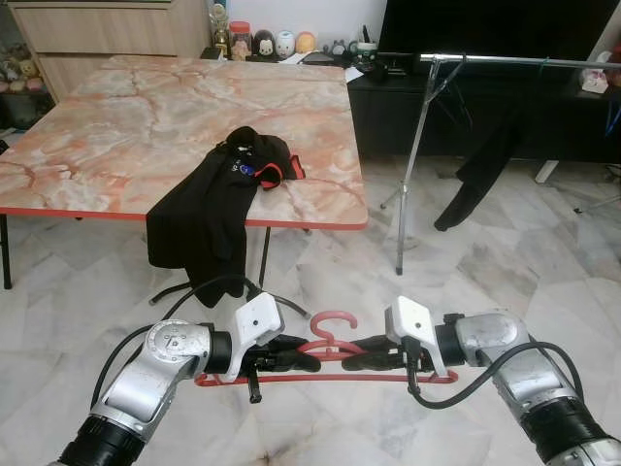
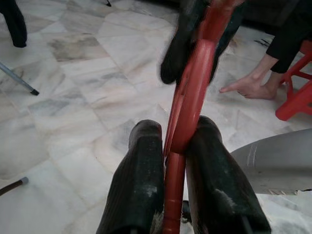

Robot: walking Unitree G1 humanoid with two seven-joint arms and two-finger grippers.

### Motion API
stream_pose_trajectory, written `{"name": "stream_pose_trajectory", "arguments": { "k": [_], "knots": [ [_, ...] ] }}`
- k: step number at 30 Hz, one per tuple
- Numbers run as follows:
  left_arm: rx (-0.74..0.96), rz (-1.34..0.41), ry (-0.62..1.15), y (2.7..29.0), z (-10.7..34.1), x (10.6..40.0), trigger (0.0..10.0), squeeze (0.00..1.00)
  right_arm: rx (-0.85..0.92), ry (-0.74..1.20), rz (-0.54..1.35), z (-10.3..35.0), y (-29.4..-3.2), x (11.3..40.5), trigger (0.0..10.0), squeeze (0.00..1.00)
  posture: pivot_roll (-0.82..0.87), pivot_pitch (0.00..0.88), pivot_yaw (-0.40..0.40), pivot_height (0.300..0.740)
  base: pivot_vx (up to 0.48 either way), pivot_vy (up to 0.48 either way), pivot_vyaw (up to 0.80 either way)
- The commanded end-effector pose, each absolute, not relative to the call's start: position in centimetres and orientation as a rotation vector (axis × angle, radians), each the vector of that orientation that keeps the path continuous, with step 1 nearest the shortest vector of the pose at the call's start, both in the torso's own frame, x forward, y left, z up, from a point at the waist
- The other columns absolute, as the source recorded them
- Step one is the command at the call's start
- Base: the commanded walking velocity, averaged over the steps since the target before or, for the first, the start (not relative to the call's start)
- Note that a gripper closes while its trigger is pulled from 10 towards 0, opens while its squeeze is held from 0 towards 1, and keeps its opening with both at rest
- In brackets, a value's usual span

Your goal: Hang hanger

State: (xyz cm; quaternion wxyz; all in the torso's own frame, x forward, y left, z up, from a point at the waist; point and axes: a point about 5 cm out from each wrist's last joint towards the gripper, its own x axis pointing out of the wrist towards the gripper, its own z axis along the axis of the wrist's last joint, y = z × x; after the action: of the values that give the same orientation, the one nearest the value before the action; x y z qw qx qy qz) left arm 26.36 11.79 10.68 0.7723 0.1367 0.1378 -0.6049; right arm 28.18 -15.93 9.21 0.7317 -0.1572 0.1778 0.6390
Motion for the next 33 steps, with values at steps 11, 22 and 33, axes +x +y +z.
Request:
{"name": "stream_pose_trajectory", "arguments": {
  "k": [11,22,33],
  "knots": [
    [0.433,-1.256,0.323,13.5,10.1,26.9,0.0,0.00,-0.274,0.439,1.468,8.3,-16.1,27.3,10.0,1.00,0.03,0.008,-0.078,0.740,0.000,0.000,0.00],
    [0.631,-1.272,0.398,15.1,7.6,26.3,0.0,0.00,-0.285,0.515,1.463,7.2,-17.0,26.9,10.0,1.00,0.03,0.012,-0.079,0.740,0.000,0.000,0.00],
    [0.665,-1.121,0.570,18.5,2.9,25.3,0.0,0.00,-0.260,0.633,1.371,3.9,-17.6,26.0,10.0,0.73,0.03,0.009,-0.077,0.740,0.000,0.000,0.00]
  ]
}}
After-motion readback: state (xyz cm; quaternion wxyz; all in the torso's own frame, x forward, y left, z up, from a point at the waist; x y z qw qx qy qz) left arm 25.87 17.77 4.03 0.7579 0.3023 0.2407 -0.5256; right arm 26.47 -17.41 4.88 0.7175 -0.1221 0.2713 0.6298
